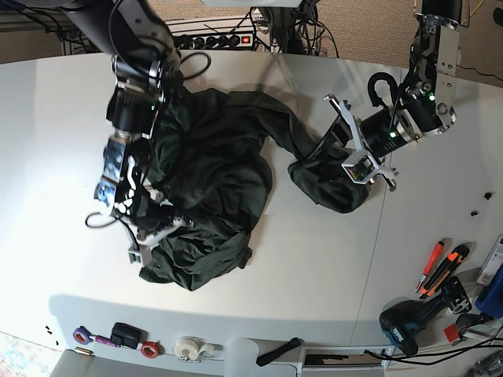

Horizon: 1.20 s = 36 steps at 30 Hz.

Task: Layout the t-shirt on the table in an organized manner, then fold the t-shirt properly
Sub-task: 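Pull the sleeve outward with the left gripper and lift the right gripper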

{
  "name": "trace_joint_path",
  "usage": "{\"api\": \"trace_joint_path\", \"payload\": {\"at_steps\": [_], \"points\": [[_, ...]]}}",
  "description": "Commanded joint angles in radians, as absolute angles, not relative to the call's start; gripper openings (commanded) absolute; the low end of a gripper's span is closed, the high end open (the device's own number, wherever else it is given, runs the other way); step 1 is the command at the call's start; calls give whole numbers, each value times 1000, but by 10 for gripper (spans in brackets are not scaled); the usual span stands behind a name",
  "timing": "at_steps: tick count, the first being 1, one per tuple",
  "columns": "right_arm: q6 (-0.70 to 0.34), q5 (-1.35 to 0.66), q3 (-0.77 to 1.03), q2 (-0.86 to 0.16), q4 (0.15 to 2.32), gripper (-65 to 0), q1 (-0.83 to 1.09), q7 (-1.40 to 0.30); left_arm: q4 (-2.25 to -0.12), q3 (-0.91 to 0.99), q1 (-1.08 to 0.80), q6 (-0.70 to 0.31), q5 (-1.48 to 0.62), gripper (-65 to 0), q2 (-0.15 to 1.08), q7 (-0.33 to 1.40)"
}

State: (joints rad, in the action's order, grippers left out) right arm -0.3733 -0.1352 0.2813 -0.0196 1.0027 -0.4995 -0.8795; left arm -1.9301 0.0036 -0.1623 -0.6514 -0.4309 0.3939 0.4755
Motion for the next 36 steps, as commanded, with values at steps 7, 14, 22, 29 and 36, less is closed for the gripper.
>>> {"api": "trace_joint_path", "payload": {"at_steps": [7,14,22,29,36], "points": [[-300,-14,281,-26,749,-650,-712,-715,-1945,8,-150,-648,-450,-403,404,449],[-238,117,281,-28,563,-650,-885,-392,-1945,8,-150,-647,-450,-403,355,449],[-509,-89,281,-59,597,-650,-980,-476,-1945,9,-149,-552,-448,-403,340,449],[-698,-686,283,-89,973,-650,-832,-1077,-1945,9,-125,-542,-415,-403,341,457],[-698,-1031,282,-89,1386,-650,-513,-1354,-1906,9,-62,-514,-417,-405,341,464]]}}
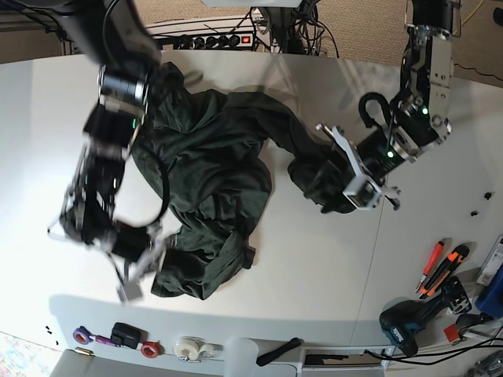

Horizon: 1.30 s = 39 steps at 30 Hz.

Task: Layout the t-shirt on the table in an organized manner, then fold the t-shirt properly
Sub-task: 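Pull the sleeve outward with the left gripper and lift the right gripper, then drag the shirt's collar edge away from the sleeve with the right gripper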

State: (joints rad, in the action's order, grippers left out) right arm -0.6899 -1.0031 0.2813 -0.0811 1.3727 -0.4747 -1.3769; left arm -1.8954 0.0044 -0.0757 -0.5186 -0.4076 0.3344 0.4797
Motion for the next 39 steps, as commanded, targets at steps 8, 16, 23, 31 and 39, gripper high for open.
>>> {"api": "trace_joint_path", "payload": {"at_steps": [8,16,23,31,39], "points": [[-698,-1212,282,-89,1842,-650,-84,-1396,-1603,9,43,-543,-450,-405,341,464],[-698,-1111,283,-89,2008,-650,215,-1396,-1547,9,115,-601,-551,-406,340,464],[-698,-921,284,-89,2008,-650,406,-1320,-1547,9,116,-603,-551,-405,340,464],[-621,-591,284,-89,2008,-650,530,-1136,-1547,9,113,-603,-551,-405,341,465],[-504,-338,283,-94,1997,-650,484,-1010,-1547,9,113,-603,-555,-405,332,481]]}}
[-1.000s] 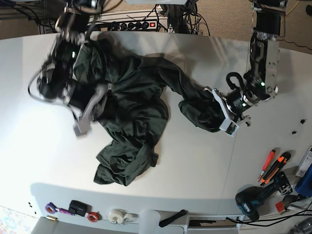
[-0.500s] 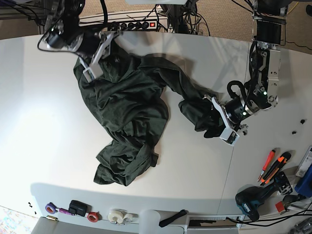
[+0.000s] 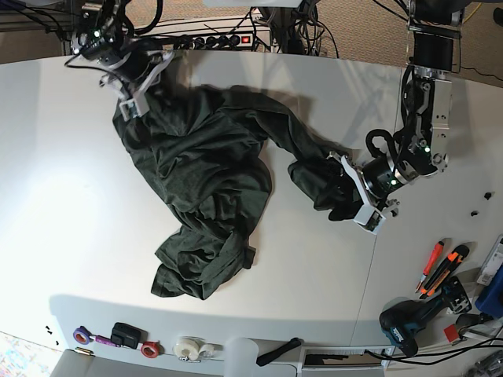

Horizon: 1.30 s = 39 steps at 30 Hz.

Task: Layout the t-shirt on the table in an organized manner, then fold the t-shirt properly
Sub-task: 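Drag the shirt's collar edge away from the sleeve with the right gripper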

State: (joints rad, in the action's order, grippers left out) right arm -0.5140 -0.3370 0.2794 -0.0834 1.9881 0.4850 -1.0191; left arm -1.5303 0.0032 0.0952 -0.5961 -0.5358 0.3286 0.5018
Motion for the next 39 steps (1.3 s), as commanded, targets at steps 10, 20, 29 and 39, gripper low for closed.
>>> {"api": "trace_joint_path", "payload": {"at_steps": [10,20,29,39], "points": [[-371,-129,284,-279,1591,-650,218,-877,-1547,9,99,-634,-588,-405,330,509],[-385,-252,285,-461,1315,-650,0,-865,-1547,9,95,-640,-588,-405,330,504],[-433,-430,374,-457,1706,-650,103,-931,-1547,9,95,-641,-588,-405,330,500],[-443,-392,373,-344,1961,-579,175,-1013,-1547,9,94,-641,-588,-405,329,479]]}}
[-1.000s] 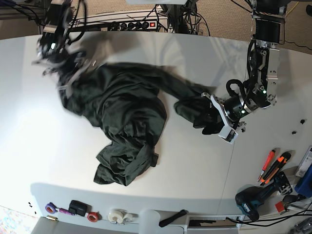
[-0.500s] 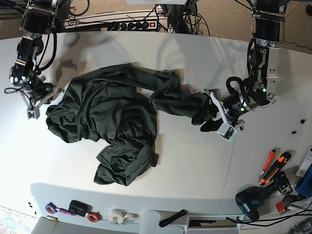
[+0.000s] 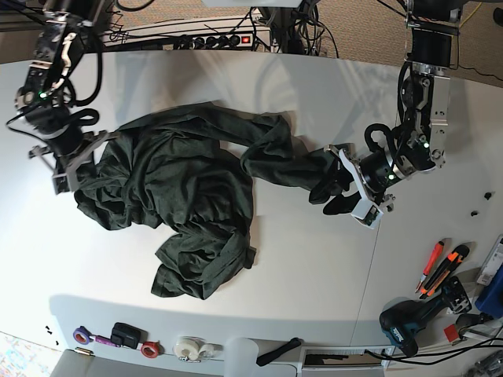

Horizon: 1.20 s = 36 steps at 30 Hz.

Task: Layout the t-shirt on the table in an organized manner, then fold the t-shirt properly
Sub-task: 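Drag the shirt's collar edge away from the sleeve with the right gripper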

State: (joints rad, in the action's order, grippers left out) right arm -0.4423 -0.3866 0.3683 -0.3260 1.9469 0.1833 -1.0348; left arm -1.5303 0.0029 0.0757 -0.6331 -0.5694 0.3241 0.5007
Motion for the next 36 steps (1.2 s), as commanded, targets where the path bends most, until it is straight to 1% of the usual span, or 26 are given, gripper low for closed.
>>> {"api": "trace_joint_path", "payload": {"at_steps": [1,2,3,4,9,14,18,23,24,25,27,28,29,36], "points": [[-460,-393,372,-327,1961,-486,175,-1013,-1547,9,94,-642,-589,-405,329,479],[-474,-396,372,-312,1961,-406,175,-1008,-1547,9,94,-641,-589,-405,329,479],[-483,-395,372,-301,1961,-360,174,-998,-1547,9,94,-642,-590,-405,329,479],[-484,-390,372,-294,1961,-354,174,-986,-1547,9,94,-642,-590,-405,329,479],[-482,-250,372,-291,1936,-354,163,-898,-1547,9,94,-641,-589,-405,329,479],[-483,-246,372,-291,1787,-354,97,-900,-1547,9,94,-641,-589,-405,327,479],[-523,-272,372,-291,1657,-354,35,-900,-1547,9,94,-641,-588,-405,324,480],[-527,-272,372,-291,1564,-358,2,-924,-1547,9,94,-641,-588,-405,324,482],[-527,-271,372,-291,1557,-383,3,-932,-1547,9,94,-641,-588,-405,324,482],[-527,-271,372,-291,1555,-442,3,-954,-1547,9,94,-641,-588,-405,324,482],[-527,-273,373,-294,1556,-583,3,-1005,-1547,9,94,-641,-588,-405,324,482],[-527,-273,373,-297,1556,-634,3,-1022,-1547,9,94,-641,-588,-405,324,482],[-527,-272,373,-301,1556,-650,3,-1034,-1547,9,94,-641,-588,-405,324,482],[-526,-270,376,-355,1558,-650,2,-1064,-1547,9,94,-641,-587,-405,324,483]]}}
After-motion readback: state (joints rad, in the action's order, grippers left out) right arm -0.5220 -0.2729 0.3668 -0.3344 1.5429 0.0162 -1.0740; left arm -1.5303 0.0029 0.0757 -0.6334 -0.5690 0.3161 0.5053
